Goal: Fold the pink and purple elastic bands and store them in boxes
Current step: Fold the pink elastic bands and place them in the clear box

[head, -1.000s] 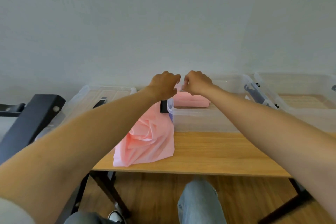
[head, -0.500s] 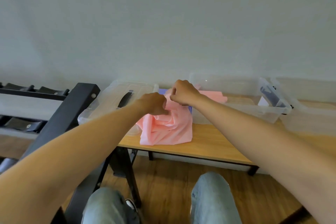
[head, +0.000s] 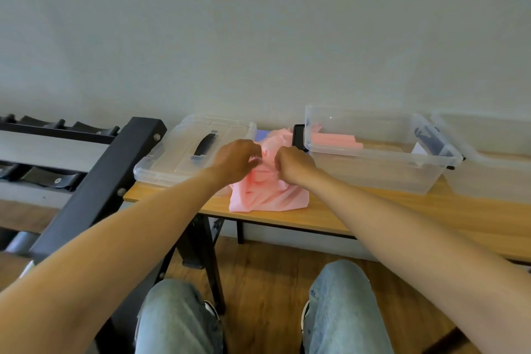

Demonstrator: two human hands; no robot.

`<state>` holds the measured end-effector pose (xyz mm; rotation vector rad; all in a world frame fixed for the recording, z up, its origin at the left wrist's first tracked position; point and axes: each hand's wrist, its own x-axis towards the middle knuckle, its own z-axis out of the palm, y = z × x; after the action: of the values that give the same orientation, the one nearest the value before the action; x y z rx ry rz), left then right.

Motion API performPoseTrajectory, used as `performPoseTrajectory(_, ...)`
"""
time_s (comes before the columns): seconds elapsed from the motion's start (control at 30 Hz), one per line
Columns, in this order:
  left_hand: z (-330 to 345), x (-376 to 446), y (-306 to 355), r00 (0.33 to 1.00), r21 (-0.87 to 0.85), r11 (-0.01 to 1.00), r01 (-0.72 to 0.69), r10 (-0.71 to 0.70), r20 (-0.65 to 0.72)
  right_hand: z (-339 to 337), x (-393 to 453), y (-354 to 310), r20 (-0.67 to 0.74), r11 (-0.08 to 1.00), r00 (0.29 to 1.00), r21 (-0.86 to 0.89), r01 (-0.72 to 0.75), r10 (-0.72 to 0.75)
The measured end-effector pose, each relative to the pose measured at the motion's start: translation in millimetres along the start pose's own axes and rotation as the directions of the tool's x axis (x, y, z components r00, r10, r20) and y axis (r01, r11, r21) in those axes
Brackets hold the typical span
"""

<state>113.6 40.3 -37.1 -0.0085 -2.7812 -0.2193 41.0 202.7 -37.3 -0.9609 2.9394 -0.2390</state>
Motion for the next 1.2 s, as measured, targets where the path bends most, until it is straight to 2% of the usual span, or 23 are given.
performPoseTrajectory(0.17,-34.9,14.4,4.5,0.967,-0.261,0.959,0.112,-0.165,-0.193,-28.8,1.7,4.9,-0.196,0.979,0.98,0.204,0.011,0.03)
performPoseTrajectory(0.23,-51.4,23.3,7.6,0.949,-0.389,0.916,0.099,-0.204,-0.24,-40.9,2.2,4.2,-0.198,0.949,0.98,0.312,0.038,0.026)
performPoseTrajectory(0.37,-89.5,44.5,21.1,0.911,-0.7,0.708,0.093,-0.343,-0.227,-59.6,-0.5,-10.1,-0.129,0.841,0.991,0.54,0.043,0.032)
performPoseTrajectory(0.47,-120.0,60.8,33.3,0.882,-0.84,0.538,0.073,-0.428,-0.198,-70.9,-2.9,-16.8,-0.067,0.754,0.995,0.657,-0.009,0.07)
performPoseTrajectory(0.57,-147.4,72.5,42.3,0.871,-0.899,0.435,0.057,-0.461,-0.168,-78.1,-4.0,-20.0,-0.134,0.851,0.991,0.522,0.053,0.021)
performPoseTrajectory(0.6,-154.8,75.3,44.6,0.871,-0.917,0.396,0.045,-0.466,-0.159,-80.5,-2.4,-21.6,-0.166,0.851,0.986,0.521,0.063,0.029)
performPoseTrajectory(0.63,-161.7,76.9,46.9,0.87,-0.932,0.362,0.031,-0.469,-0.153,-84.4,0.0,-23.0,-0.186,0.803,0.981,0.592,0.068,0.055)
performPoseTrajectory(0.7,-169.7,76.8,48.9,0.865,-0.945,0.325,0.012,-0.478,-0.154,-94.4,4.9,-25.4,-0.169,0.626,0.981,0.777,0.072,0.097)
performPoseTrajectory(0.8,-166.8,69.8,47.2,0.867,-0.944,0.328,0.028,-0.479,-0.141,-115.1,6.0,-29.7,-0.173,0.448,0.982,0.886,0.123,0.072)
performPoseTrajectory(0.87,-159.7,62.8,46.7,0.884,-0.955,0.293,0.053,-0.459,-0.092,-129.3,5.3,-33.1,-0.179,0.333,0.983,0.93,0.155,0.042)
performPoseTrajectory(0.93,-150.2,56.0,45.1,0.922,-0.933,0.34,0.117,-0.385,-0.025,-144.8,3.4,-37.7,-0.186,0.264,0.982,0.95,0.169,0.043)
performPoseTrajectory(1.0,-137.3,51.6,40.3,0.954,-0.868,0.47,0.162,-0.3,0.015,-157.2,7.0,-39.4,-0.197,0.244,0.977,0.954,0.172,0.083)
performPoseTrajectory(1.07,-124.8,47.7,36.4,0.966,-0.808,0.57,0.152,-0.257,0.001,-167.1,7.2,-38.7,-0.188,0.251,0.974,0.956,0.152,0.126)
performPoseTrajectory(1.2,-112.3,45.2,33.8,0.966,-0.745,0.665,0.054,-0.224,-0.13,-172.8,6.3,-31.7,-0.259,0.457,0.951,0.875,0.157,0.169)
